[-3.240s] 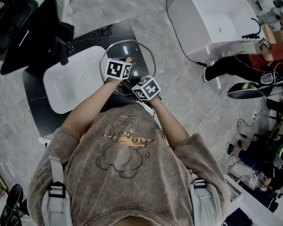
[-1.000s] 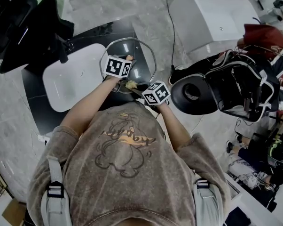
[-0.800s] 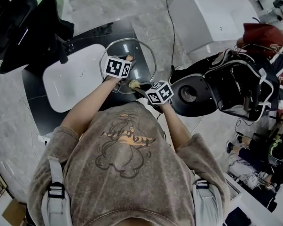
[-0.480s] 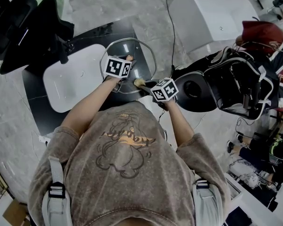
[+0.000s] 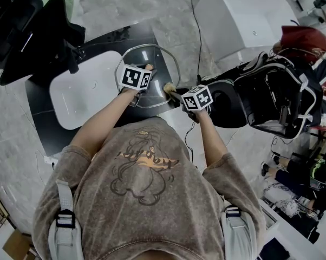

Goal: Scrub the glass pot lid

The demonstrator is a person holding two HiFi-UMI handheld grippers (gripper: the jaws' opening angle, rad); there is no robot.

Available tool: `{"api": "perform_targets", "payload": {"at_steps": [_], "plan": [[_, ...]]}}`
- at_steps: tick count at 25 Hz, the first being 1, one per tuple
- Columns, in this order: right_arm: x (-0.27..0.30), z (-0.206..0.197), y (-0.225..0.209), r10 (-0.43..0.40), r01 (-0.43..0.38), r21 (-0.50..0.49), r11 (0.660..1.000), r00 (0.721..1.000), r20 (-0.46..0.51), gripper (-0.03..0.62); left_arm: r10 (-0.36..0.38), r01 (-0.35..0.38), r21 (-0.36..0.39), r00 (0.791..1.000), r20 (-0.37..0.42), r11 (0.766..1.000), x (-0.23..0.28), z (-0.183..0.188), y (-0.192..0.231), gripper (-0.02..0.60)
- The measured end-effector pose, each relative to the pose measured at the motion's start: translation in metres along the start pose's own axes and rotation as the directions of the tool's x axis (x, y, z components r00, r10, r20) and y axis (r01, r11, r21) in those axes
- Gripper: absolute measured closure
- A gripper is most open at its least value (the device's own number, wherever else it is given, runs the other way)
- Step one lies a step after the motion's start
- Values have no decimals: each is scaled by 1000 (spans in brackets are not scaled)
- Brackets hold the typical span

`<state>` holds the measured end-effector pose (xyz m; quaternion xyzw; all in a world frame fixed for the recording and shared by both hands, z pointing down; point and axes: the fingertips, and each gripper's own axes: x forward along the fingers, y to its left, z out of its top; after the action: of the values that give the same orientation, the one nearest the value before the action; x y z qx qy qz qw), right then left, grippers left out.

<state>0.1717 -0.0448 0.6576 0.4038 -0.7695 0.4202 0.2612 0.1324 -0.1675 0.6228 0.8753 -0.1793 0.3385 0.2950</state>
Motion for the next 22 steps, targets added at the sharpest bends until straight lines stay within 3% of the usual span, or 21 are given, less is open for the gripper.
{"api": "perform_targets", "payload": {"at_steps": [22], "plan": [[0,33,-46,-82,82,-9,997,996,-32,551,-5,5,-5,1000,-4,1000,2,-2,7,388]]}}
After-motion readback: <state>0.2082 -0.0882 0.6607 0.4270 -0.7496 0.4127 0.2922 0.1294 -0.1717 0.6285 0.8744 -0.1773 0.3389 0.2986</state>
